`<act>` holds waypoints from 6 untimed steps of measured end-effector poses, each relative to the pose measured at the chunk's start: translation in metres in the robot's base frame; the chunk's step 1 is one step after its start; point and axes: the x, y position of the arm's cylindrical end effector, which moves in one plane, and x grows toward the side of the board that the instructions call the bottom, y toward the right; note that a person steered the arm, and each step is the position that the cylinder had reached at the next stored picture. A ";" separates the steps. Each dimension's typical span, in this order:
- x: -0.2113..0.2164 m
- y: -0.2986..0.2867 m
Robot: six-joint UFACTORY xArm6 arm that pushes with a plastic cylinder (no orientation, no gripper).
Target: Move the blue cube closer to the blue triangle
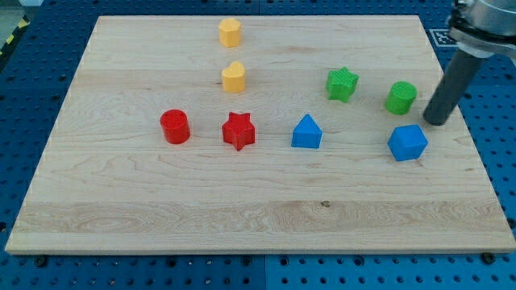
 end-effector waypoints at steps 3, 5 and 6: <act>0.047 -0.032; 0.052 -0.062; 0.052 -0.070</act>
